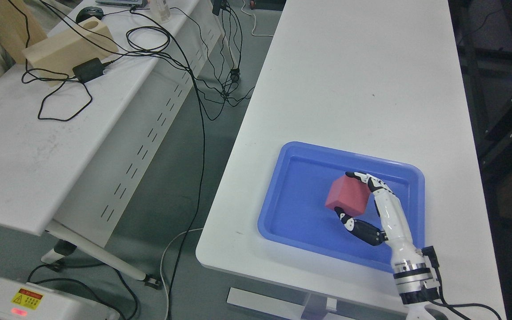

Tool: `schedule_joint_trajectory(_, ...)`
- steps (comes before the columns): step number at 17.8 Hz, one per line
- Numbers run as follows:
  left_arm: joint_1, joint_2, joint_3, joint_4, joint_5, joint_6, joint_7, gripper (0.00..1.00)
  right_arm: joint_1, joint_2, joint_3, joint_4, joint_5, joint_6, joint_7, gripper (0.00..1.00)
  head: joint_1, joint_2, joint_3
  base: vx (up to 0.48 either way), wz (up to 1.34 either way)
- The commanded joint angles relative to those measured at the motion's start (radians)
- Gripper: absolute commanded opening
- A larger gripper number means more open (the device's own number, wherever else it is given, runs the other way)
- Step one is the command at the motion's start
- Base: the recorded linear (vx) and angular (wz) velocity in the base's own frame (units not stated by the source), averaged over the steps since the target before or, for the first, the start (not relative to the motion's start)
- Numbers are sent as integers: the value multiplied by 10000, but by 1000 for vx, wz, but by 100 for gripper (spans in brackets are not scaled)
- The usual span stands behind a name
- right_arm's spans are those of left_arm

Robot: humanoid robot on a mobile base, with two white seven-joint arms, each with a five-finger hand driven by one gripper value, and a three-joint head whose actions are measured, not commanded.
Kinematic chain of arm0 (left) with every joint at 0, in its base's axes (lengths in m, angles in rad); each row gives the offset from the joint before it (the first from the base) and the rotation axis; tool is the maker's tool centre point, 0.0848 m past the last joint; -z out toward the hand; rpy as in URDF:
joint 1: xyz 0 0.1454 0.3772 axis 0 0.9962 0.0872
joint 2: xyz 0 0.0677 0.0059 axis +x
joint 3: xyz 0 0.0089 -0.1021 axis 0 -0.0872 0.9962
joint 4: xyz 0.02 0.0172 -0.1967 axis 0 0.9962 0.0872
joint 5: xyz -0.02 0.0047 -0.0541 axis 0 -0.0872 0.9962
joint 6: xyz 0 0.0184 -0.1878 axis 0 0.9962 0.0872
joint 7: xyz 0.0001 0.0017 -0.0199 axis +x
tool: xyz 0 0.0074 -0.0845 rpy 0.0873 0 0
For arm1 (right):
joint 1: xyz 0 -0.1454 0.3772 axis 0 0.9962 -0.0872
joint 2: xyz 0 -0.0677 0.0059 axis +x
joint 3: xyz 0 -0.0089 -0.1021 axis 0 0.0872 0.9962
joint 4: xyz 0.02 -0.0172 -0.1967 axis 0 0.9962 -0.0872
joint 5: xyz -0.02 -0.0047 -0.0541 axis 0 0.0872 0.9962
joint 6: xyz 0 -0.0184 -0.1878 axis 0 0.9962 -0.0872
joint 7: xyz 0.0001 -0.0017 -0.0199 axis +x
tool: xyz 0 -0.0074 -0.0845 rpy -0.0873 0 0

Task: Pick pink block from left shelf to tray
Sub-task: 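Open the right hand to release the cube and withdraw it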

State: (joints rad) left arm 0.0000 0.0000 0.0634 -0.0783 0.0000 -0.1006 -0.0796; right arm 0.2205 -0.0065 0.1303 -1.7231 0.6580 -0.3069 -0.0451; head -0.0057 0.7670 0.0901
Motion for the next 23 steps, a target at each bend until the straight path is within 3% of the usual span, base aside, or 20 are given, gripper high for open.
schedule_joint_trajectory(1, 46, 175, 10, 0, -15, -6, -1, 100, 4, -110, 16, 4, -965, 93, 129, 97, 0, 0, 0, 28, 0)
schedule_joint_trajectory(4, 62, 175, -5, 0, -15, -6, -1, 100, -11, -110, 16, 4, -1484, 48, 130, 99, 0, 0, 0, 0, 0)
schedule_joint_trajectory(9, 62, 175, -5, 0, -15, -6, -1, 100, 65, -110, -137, 4, -4597, -14, 114, 100, 0, 1, 0, 0, 0)
schedule_joint_trajectory(23, 62, 175, -5, 0, -15, -6, -1, 100, 96, -110, -781, 4, -5536, 968, 99, 100, 0, 3, 0, -18, -2)
